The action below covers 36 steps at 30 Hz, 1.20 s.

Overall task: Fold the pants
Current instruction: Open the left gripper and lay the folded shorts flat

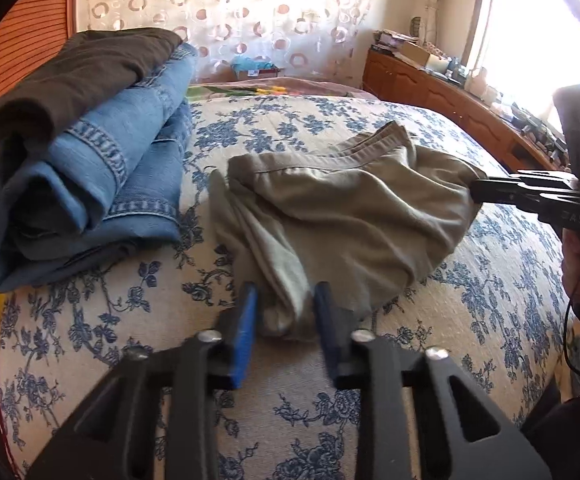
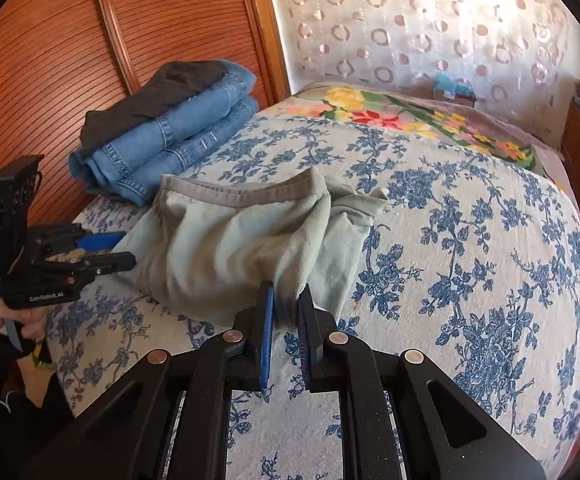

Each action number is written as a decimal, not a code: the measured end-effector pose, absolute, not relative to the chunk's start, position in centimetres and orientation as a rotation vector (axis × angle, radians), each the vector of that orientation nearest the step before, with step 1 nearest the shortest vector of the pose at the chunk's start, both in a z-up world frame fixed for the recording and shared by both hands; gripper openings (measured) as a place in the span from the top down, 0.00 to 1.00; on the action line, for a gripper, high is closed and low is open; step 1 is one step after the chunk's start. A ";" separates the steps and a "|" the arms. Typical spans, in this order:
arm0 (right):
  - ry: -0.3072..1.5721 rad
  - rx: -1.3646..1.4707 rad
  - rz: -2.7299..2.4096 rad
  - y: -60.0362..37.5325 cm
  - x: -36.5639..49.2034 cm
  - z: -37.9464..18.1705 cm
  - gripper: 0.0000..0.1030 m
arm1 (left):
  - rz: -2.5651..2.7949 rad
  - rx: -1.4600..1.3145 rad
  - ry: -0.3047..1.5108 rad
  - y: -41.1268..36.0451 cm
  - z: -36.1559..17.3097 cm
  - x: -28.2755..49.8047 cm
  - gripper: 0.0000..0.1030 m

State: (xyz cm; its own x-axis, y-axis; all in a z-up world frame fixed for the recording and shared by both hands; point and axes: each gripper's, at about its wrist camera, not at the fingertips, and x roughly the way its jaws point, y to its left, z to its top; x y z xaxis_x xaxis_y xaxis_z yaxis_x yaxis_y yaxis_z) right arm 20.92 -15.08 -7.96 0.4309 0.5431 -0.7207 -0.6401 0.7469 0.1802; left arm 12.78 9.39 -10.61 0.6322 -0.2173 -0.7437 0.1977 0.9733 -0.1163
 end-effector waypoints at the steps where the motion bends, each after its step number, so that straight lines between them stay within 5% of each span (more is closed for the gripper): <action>1: 0.849 -0.126 0.739 -15.1 20.9 -7.9 0.92 | -0.239 -0.025 0.850 9.4 -10.5 12.7 0.94; 16: 0.887 -0.116 0.760 -16.5 19.1 -8.4 0.94 | -0.209 -0.029 0.834 10.5 -10.2 11.2 0.92; 20: 0.861 -0.191 0.760 -16.1 18.2 -8.2 0.86 | -0.174 -0.008 0.816 10.1 -9.6 10.9 0.85; 25: 0.836 -0.178 0.747 -16.5 18.9 -7.1 0.82 | -0.126 0.010 0.758 10.3 -8.5 11.1 0.59; 29: 0.803 -0.182 0.733 -16.2 20.0 -6.1 0.76 | -0.124 0.010 0.741 10.5 -7.9 12.3 0.54; 33: 0.791 -0.196 0.739 -14.8 21.6 -6.0 0.68 | -0.146 0.003 0.757 10.1 -8.0 14.1 0.37; 36: 0.794 -0.212 0.751 -13.4 23.1 -6.3 0.68 | -0.159 0.014 0.781 9.6 -8.6 15.0 0.37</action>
State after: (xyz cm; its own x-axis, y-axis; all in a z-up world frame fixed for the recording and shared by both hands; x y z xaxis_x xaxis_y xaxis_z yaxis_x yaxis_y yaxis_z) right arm 23.07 -13.36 -6.28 0.4621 0.5294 -0.7115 -0.6810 0.7257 0.0978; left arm 14.98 9.61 -8.63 0.6986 -0.1369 -0.7023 0.1476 0.9880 -0.0458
